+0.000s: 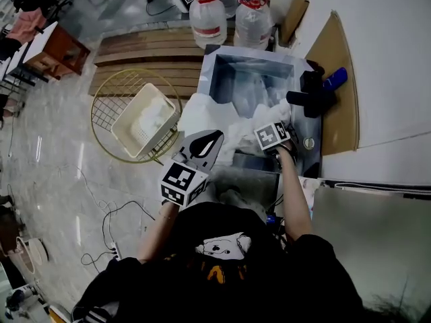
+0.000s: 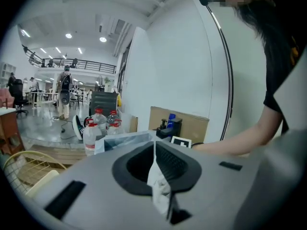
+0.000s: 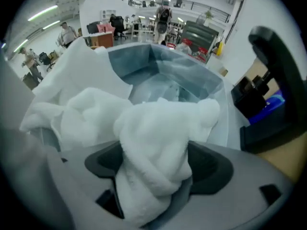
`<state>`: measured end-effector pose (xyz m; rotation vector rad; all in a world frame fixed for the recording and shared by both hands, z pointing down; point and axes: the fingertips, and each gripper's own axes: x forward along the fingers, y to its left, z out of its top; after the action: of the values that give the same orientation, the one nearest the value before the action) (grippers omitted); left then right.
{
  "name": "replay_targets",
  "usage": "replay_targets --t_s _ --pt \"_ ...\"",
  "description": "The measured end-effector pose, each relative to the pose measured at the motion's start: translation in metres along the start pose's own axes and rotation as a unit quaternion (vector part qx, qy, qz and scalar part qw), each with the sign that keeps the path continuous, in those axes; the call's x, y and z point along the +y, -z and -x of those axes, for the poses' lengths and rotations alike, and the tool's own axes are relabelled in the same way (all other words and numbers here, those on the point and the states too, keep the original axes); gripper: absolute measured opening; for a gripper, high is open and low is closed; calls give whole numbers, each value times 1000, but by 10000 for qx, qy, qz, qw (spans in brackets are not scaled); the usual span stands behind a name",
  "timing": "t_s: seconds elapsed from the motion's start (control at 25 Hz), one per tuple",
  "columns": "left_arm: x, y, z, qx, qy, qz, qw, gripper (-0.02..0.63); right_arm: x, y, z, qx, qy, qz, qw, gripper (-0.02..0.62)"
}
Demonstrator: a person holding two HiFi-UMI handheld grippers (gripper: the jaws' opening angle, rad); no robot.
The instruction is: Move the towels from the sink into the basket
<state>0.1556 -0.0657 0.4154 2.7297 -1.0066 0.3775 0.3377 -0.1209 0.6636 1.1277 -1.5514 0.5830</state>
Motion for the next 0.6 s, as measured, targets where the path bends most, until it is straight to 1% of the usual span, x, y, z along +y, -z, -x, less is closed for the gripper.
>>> replay_targets --t_s 0.08,0.16,0.2,0.24,0.28,0.32,0.4,0.44,0.52,0.6 --pt "4 2 3 35 -92 9 10000 18 1 1 -10 360 -3 8 9994 405" --pt "7 3 7 56 -179 22 9998 18 8 -2 -22 499 -19 206 9985 403" --pt "8 3 9 61 -215 26 9997 18 12 -3 -28 528 -95 315 9981 402" --pt "10 4 10 63 -245 25 9997 18 17 -4 -34 550 -246 345 9976 397" --pt "11 4 12 63 -268 23 9996 18 20 -3 -40 561 -456 245 9971 375" --pt "12 4 13 64 -285 22 9996 18 22 -2 -45 551 -694 20 9961 348" --pt "14 5 16 72 -313 29 9995 18 21 0 -48 439 -1112 -578 9911 301" --pt "16 6 17 85 -329 33 9994 18 20 -1 -47 345 -1228 -815 9885 275" --pt "18 8 19 116 -352 34 9993 18 16 -7 -41 85 -1229 -995 9874 221" --pt "17 8 19 120 -343 32 9993 18 11 -16 -29 -275 -991 -876 9908 162"
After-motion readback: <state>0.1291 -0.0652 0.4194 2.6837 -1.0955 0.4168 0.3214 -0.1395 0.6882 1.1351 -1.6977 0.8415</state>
